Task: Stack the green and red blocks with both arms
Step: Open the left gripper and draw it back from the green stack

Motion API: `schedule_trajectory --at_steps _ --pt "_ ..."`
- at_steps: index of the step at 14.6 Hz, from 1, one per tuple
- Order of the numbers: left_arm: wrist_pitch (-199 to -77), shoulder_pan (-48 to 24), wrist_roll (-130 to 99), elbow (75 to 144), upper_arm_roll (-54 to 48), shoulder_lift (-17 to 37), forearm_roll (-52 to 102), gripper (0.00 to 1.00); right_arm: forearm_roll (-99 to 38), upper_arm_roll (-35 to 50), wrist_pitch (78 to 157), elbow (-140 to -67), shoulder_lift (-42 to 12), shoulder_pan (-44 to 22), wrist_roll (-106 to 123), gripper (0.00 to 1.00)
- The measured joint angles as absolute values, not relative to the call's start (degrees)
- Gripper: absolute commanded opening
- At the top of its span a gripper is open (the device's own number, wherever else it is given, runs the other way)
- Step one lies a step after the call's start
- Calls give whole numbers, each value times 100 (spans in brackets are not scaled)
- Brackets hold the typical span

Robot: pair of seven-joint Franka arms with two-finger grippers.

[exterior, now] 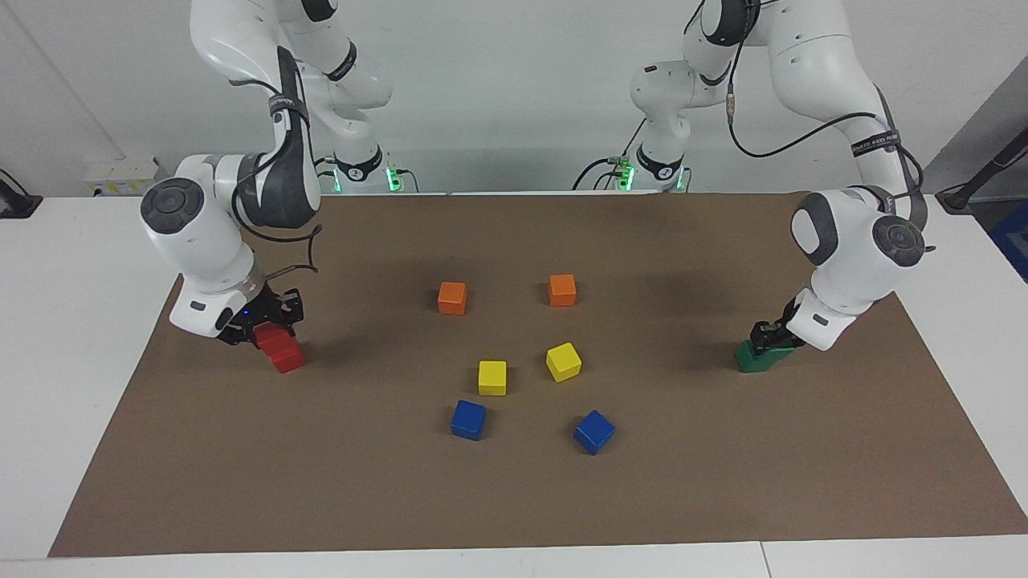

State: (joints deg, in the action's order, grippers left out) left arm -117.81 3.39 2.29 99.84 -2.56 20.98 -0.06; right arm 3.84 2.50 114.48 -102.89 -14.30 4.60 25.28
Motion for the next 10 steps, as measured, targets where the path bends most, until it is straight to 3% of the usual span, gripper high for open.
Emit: schedule_trajectory --at_steps 3,4,5,10 --pt "-11815 335 225 10000 -265 2097 -5 0 384 249 11605 -10487 -1367 522 2545 0" --pt "-11856 335 224 10029 -266 2098 -5 61 384 250 11670 -10526 -1366 532 2545 0" --pt "-11935 335 223 10053 -266 2093 -2 100 383 250 11749 -10579 -1366 544 2545 0" --pt "-12241 335 222 10307 -266 2089 -1 100 371 249 12120 -10895 -1367 625 2545 0"
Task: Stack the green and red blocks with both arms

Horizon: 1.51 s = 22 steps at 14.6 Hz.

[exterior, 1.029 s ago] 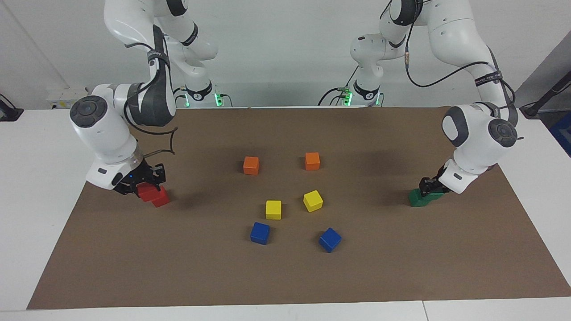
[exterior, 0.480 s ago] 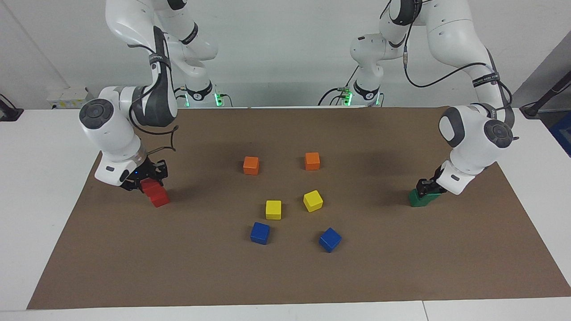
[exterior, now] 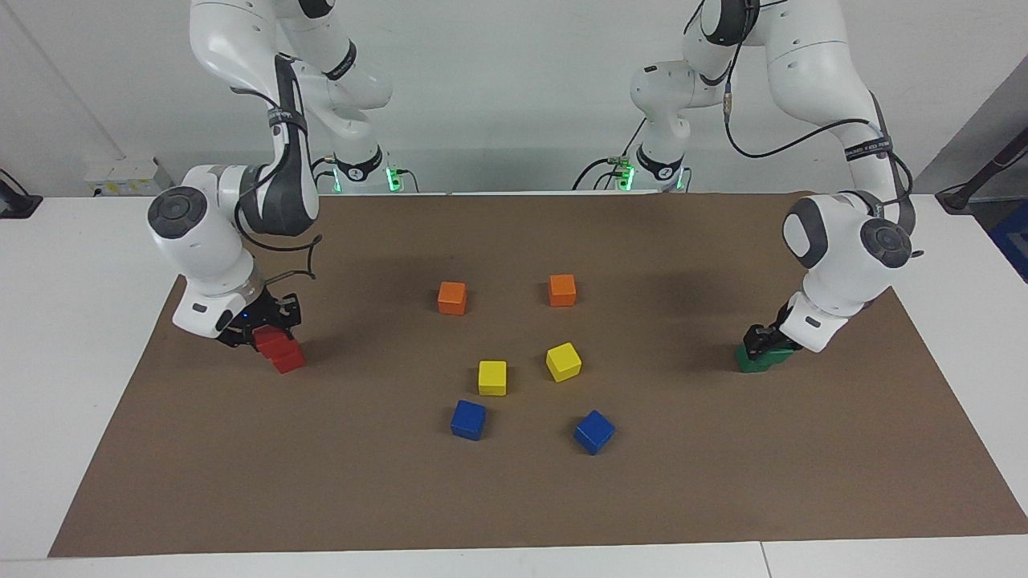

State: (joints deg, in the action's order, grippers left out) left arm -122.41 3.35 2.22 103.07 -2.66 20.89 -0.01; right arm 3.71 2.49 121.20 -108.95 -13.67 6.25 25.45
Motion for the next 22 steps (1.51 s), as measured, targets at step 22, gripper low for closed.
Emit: schedule_trajectory --at_steps 22 --pt "-9035 350 221 10076 -206 -517 -1 100 337 260 12405 -11112 -1371 625 2545 0"
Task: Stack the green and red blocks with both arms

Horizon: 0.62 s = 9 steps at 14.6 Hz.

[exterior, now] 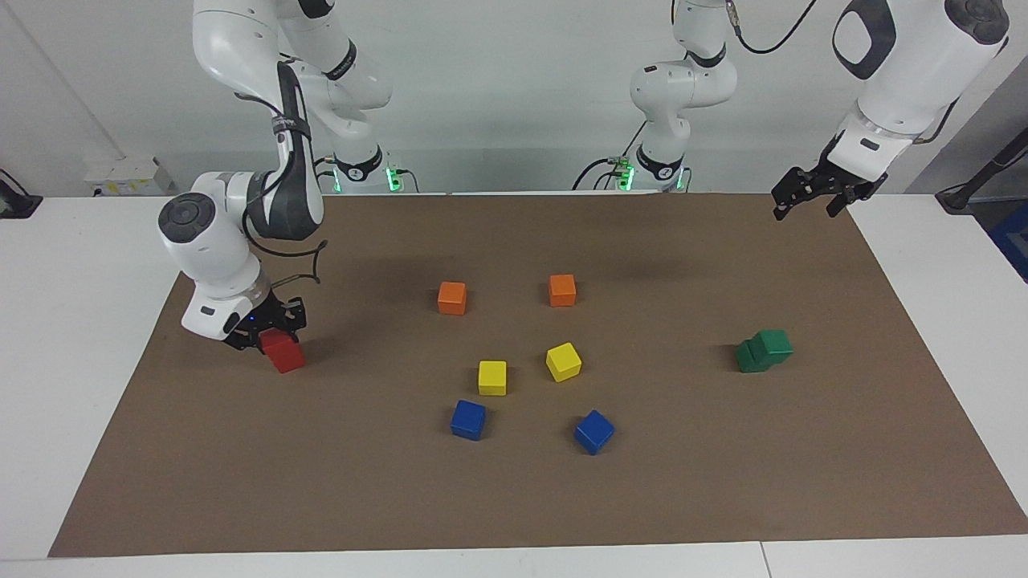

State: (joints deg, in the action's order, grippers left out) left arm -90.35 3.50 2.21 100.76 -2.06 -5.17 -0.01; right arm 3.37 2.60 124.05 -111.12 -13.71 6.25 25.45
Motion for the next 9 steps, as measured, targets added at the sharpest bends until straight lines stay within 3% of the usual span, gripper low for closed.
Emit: schedule_trajectory --at_steps 9 --pt "-8580 350 220 9456 -201 -140 -1 100 337 259 12425 -11117 -1409 633 2545 0"
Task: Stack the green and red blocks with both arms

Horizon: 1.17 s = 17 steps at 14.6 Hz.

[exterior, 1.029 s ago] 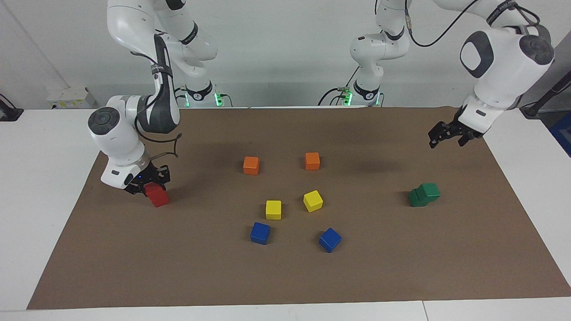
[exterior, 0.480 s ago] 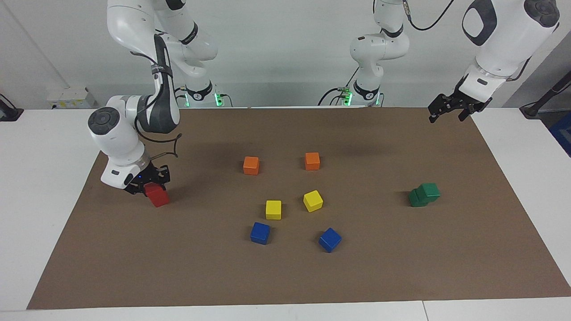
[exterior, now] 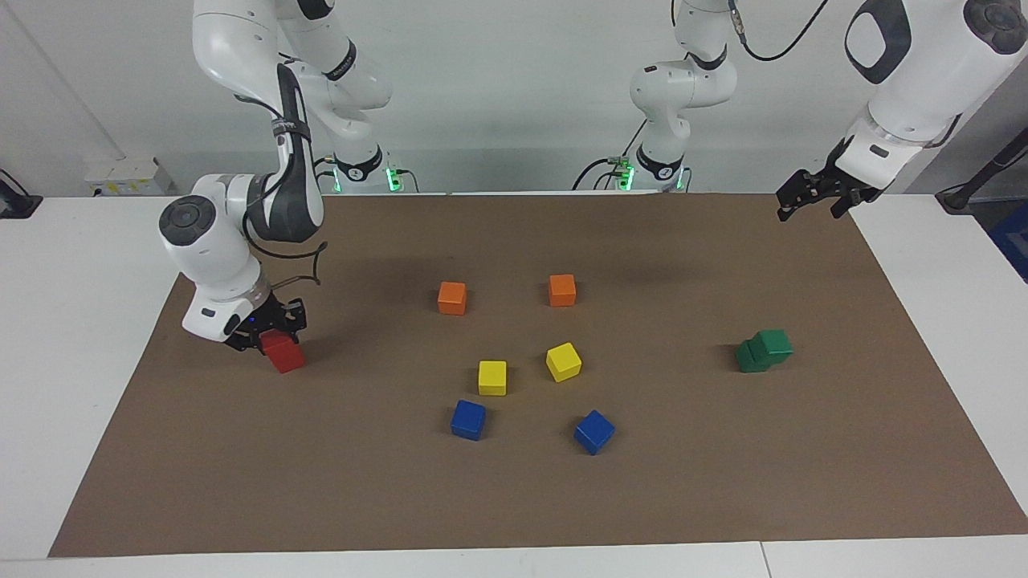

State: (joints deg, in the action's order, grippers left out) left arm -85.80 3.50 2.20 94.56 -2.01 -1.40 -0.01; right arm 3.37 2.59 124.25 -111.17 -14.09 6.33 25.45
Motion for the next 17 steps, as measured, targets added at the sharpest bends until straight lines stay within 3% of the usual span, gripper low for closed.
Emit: schedule_trajectory --at_steps 17 --pt "-8830 133 237 9360 -403 -144 -114 100 332 254 12435 -11134 -1431 698 2545 0"
